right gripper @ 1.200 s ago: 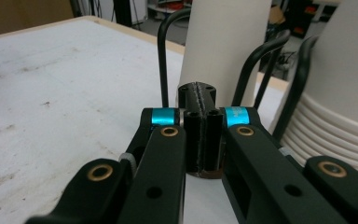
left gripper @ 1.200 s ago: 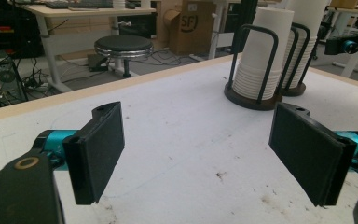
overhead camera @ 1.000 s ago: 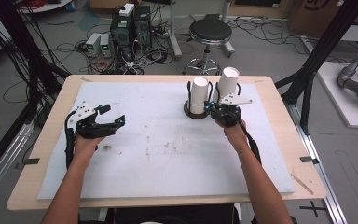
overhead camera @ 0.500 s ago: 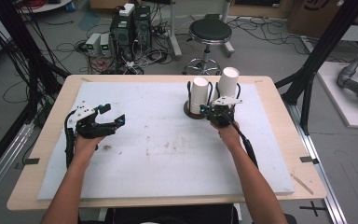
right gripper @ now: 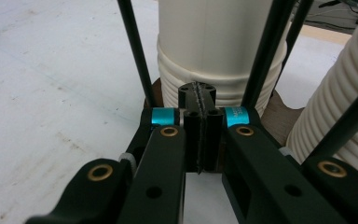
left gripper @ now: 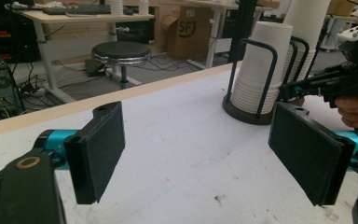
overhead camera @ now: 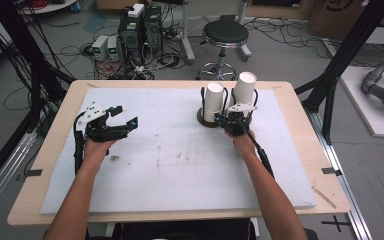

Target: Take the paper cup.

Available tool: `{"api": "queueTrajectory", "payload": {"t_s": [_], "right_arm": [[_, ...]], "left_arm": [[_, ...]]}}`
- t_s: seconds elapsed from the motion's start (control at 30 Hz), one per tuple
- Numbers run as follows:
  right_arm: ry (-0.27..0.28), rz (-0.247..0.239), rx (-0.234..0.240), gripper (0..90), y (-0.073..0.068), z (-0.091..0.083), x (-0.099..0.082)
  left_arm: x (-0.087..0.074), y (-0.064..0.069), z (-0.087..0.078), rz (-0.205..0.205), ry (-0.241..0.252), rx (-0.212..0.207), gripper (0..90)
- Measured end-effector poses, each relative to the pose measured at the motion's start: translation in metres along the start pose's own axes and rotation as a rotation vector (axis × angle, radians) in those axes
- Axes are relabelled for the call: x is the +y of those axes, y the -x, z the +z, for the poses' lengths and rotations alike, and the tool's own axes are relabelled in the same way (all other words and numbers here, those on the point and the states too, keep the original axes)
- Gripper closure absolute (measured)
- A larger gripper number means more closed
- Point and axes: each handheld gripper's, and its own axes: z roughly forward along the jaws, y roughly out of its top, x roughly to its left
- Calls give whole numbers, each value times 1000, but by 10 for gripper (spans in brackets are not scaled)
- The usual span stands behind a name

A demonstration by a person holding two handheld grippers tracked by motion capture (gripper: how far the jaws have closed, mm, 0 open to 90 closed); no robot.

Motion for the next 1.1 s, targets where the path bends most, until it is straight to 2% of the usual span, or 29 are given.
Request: {"api": "queueTrajectory", "payload": {"t_s": [0.13,0.37,0.43,0.57,0.63,0.67,0.7,0.77,0.8,0.83,0.9,0.97,1.1], "right_arm": [[-1,18,-1,900,1,1,0],[2,23,-2,900,1,0,1],[1,24,0,900,1,1,1],[-17,31,4,900,0,2,3],[-32,23,-3,900,-1,4,7],[-37,14,-6,900,-4,6,9],[-37,14,-6,900,-4,6,9],[-42,26,-1,900,-5,9,8],[-44,24,-3,900,-6,8,8],[-44,22,-5,900,-6,8,8],[-44,26,-14,900,-5,8,8],[-44,32,-12,900,-5,8,8],[-42,37,-13,900,-5,8,8]], "left_arm": [[5,2,11,5,-14,-10,186],[20,6,31,15,13,-27,195],[27,8,42,11,13,-53,194],[34,10,54,7,13,-76,196],[40,11,63,6,7,-96,196],[45,14,73,10,3,-122,196],[45,14,73,10,3,-122,196],[53,18,84,29,-7,-146,197],[59,21,93,53,-8,-164,196],[59,21,93,53,-8,-164,197],[66,26,106,71,1,-195,197],[72,30,116,80,-21,-213,196],[83,38,140,54,-26,-242,193]]}}
